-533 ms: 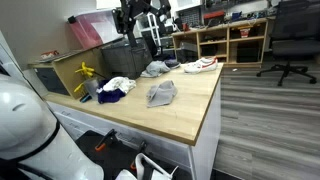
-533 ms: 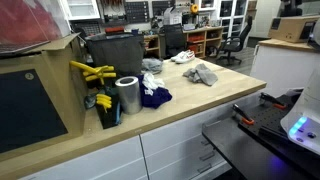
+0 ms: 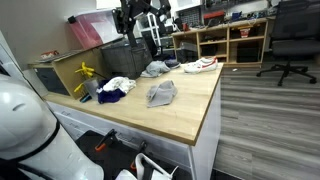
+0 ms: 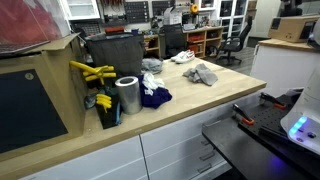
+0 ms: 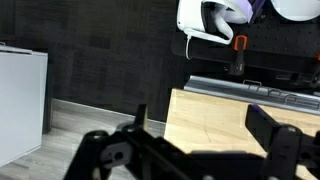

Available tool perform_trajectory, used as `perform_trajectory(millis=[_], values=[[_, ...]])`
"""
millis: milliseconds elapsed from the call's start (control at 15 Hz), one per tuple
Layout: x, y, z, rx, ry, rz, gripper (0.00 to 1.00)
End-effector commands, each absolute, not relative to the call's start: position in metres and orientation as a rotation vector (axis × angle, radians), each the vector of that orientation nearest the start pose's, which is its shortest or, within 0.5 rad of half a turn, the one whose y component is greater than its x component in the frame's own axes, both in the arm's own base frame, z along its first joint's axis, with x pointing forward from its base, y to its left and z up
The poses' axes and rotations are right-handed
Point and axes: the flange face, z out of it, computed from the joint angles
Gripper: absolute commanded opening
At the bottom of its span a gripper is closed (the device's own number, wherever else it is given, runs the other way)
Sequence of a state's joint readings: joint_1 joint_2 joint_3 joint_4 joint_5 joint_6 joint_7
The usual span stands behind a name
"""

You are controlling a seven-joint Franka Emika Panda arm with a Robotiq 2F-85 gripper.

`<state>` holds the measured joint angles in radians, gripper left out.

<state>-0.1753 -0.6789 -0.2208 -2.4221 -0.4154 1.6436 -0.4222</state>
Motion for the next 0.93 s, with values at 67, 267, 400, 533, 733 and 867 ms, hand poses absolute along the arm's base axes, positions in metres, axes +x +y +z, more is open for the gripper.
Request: perform_trajectory(millis=[67, 267, 400, 533, 733, 867], values=[[0.327, -0.16, 0.515, -3.329, -0.284, 0.353, 1.0], [0.364, -0.13, 0.493, -3.325, -0.387, 0.341, 1.0], [0.39, -0.112, 0.472, -3.306, -0.455, 0.334, 1.0], [0.411, -0.098, 0.448, -3.271, -0.52, 0.337, 1.0], [0.435, -0.09, 0.41, -3.223, -0.554, 0.362, 1.0], [0.449, -0.089, 0.387, -3.195, -0.544, 0.372, 1.0]])
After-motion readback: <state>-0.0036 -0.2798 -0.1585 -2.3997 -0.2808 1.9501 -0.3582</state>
